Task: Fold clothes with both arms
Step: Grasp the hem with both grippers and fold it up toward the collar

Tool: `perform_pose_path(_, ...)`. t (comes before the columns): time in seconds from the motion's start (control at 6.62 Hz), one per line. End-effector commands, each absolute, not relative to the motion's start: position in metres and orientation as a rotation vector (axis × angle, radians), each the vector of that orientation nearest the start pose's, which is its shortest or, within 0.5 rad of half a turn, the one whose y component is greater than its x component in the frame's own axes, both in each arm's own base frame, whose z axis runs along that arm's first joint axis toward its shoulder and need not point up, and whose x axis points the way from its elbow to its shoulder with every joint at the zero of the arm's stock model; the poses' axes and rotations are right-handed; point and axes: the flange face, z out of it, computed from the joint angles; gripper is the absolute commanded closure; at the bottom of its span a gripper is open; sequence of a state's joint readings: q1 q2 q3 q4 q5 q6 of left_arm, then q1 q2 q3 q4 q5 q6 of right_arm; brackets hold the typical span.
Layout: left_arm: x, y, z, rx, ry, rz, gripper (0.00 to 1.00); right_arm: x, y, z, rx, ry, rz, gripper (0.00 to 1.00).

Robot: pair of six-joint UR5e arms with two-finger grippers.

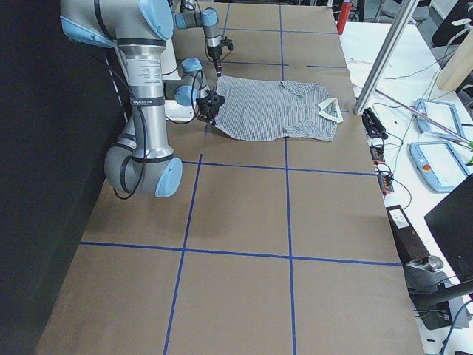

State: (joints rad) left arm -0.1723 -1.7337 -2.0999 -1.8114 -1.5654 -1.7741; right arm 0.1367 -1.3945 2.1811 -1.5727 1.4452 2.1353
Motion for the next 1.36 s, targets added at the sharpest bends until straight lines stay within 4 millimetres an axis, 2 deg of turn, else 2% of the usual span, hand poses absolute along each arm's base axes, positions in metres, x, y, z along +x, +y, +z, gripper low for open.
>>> perform_pose_path(0.0,0.449,-0.177,0.271,-0.08,0.97,-0.341,1.0,-0.433,-0.167,0.288,-0.102,-0.844,0.631,1.0)
perform_pose_path(0.15,0.425,-0.17,0.246,-0.094,0.973,-0.344,1.0,-0.409,-0.158,0.28,-0.117,-0.865,0.618,1.0)
perform_pose_path(0.3,0.418,-0.174,0.236,-0.09,0.991,-0.347,1.0,-0.399,-0.176,0.274,-0.088,-0.872,0.661,1.0)
perform_pose_path(0.45,0.424,-0.202,0.227,-0.043,1.009,-0.377,1.0,-0.394,-0.213,0.264,-0.043,-0.894,0.718,1.0)
perform_pose_path(0.6,0.436,-0.265,0.2,0.069,1.037,-0.397,1.0,-0.394,-0.256,0.237,0.04,-0.944,0.692,1.0)
perform_pose_path(0.76,0.443,-0.324,0.204,0.154,0.994,-0.423,1.0,-0.405,-0.305,0.241,0.098,-0.884,0.703,1.0)
perform_pose_path(0.91,0.426,-0.385,0.212,0.26,0.941,-0.425,1.0,-0.432,-0.377,0.231,0.119,-0.844,0.706,1.0)
perform_pose_path(1.06,0.434,-0.443,0.233,0.316,0.903,-0.449,1.0,-0.432,-0.442,0.245,0.152,-0.782,0.73,1.0)
perform_pose_path(1.21,0.446,-0.494,0.269,0.356,0.906,-0.482,1.0,-0.436,-0.5,0.255,0.172,-0.766,0.738,1.0)
